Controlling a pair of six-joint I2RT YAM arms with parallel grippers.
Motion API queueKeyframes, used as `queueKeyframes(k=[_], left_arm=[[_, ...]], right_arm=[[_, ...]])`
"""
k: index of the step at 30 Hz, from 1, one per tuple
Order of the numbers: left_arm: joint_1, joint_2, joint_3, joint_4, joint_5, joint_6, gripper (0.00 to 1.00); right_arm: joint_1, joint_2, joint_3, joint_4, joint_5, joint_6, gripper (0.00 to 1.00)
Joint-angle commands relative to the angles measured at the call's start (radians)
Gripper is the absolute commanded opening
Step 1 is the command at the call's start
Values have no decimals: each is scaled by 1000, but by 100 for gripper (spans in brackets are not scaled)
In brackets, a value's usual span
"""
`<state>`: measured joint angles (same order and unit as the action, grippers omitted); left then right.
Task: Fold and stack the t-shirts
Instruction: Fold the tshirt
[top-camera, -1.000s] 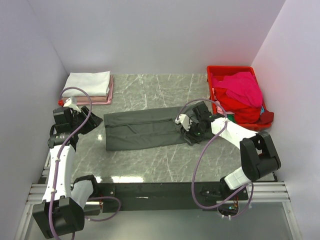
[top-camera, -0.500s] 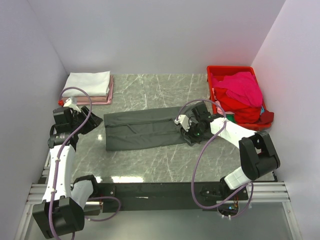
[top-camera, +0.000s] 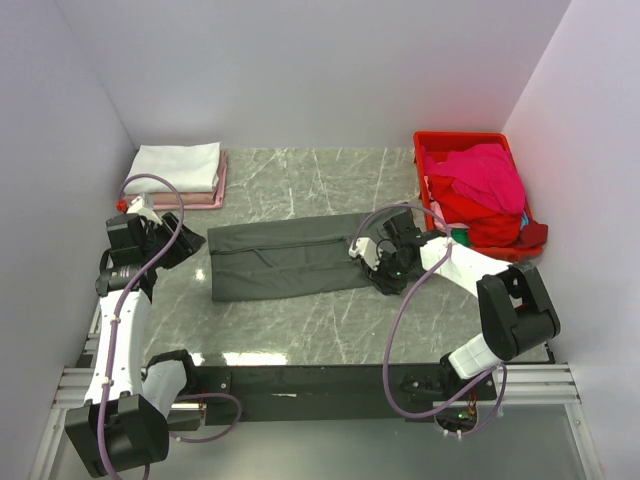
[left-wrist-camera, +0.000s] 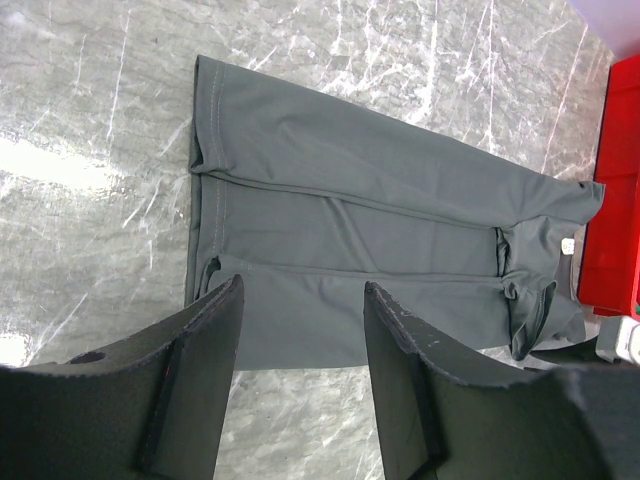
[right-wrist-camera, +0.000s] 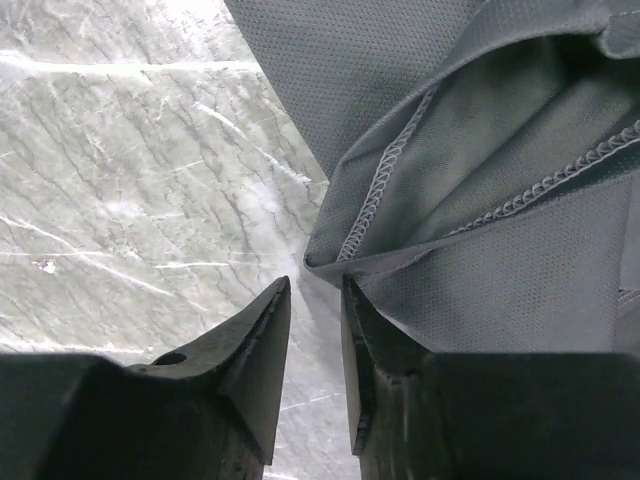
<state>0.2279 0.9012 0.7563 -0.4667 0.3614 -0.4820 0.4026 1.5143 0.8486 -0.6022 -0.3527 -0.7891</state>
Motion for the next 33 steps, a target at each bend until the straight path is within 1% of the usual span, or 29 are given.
queueKeyframes(k=[1,5,6,12,14,16,17,19,20,22,23,24,29,33], left_arm=[[-1,-5,-3,43,16,22,56],[-1,-5,-2,43,13,22,56],[-1,-7,-5,43,14,22,56],[1,-4,-3,42,14,22,56],[1,-2,-3,42,13,22,56],[-1,-2,-3,42,14,22,56],[-1,-4,-2,42,14,22,56],[1,-7,-3,42,13,22,56],[1,-7,-2,42,11,22,56],[-1,-7,-3,42,11,22,56],[1,-5,-3,42,11,22,56],[-1,-7,-3,42,11,22,56],[-1,-5,-3,40,10,22,56],[1,-5,-3,42,11,22,56]], right_arm=[[10,-13,-3,18,-11,-24,35],[21,20,3,22,-2,-25,38],[24,29,0,24,1,-27,40],[35,49,-19,59,40,-13,41],[36,50,-25,70,52,-7,40],[41,52,-28,78,58,-2,36],[42,55,-29,79,61,-2,31],[45,60,-31,81,61,4,23],[44,60,-29,81,60,4,14],[47,58,-32,81,58,7,8],[45,57,-31,81,58,5,3],[47,52,-32,79,58,7,0],[41,6,-11,44,43,2,0],[-8,-51,53,-16,27,-9,0]])
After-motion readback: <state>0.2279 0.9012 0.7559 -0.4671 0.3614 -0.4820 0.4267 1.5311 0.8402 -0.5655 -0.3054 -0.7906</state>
